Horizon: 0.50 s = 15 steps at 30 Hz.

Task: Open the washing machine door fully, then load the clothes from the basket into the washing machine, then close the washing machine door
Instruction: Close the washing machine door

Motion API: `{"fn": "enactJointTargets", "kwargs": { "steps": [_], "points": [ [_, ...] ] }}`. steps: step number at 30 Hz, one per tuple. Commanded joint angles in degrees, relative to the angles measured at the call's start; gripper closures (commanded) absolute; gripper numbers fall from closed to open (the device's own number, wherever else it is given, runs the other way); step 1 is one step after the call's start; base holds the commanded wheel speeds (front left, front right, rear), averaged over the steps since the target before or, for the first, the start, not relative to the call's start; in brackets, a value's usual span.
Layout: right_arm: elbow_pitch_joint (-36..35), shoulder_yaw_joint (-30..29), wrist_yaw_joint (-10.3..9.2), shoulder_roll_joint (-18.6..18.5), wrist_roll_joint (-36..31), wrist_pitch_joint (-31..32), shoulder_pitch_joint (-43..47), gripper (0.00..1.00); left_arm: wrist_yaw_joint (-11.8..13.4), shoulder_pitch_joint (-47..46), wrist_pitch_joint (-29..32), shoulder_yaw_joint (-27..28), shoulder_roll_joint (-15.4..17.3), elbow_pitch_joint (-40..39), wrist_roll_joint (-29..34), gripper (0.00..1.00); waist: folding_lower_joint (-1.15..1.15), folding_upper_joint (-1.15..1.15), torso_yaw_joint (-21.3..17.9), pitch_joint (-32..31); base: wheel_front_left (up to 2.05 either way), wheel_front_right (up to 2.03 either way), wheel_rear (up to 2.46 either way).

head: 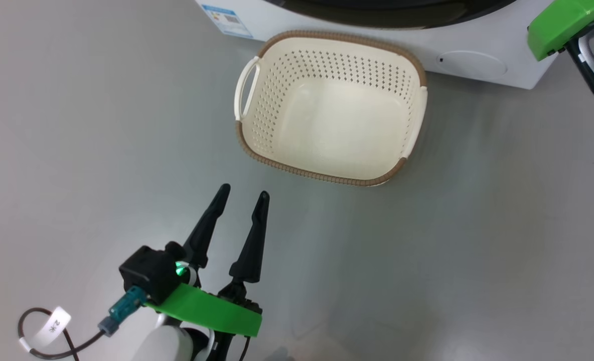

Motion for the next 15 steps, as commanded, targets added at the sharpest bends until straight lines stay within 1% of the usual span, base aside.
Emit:
{"fn": "enactJointTargets", "kwargs": {
  "steps": [1,6,9,15],
  "points": [
    [-1.85,-1.12,-0.5,1.17,-0.81,-0.18,1.78,1.0,-0.14,-0.45,-0.37,1.78,1.1,-0.57,1.15,0.0,0.0,0.0,-1.35,-1.72,0.0,0.0,0.0],
    [-3.76,-2.46,-0.5,3.74,-1.09,-0.18,6.94,1.0,-0.14,-0.06,-0.37,2.93,1.09,0.32,2.98,0.0,0.0,0.0,-3.41,-5.18,0.0,0.0,0.0],
    [-6.2,-4.68,-0.5,5.89,0.63,-0.18,11.39,1.0,-0.14,0.54,-0.37,3.88,1.09,0.64,3.62,0.0,0.0,0.0,-5.04,-7.81,0.0,0.0,0.0],
    [-12.44,-8.75,-0.5,8.8,0.67,-0.18,22.42,1.0,-0.14,1.64,-0.37,5.2,2.65,1.44,4.98,0.0,0.0,0.0,-9.17,-13.46,0.0,0.0,0.0]
  ]
}}
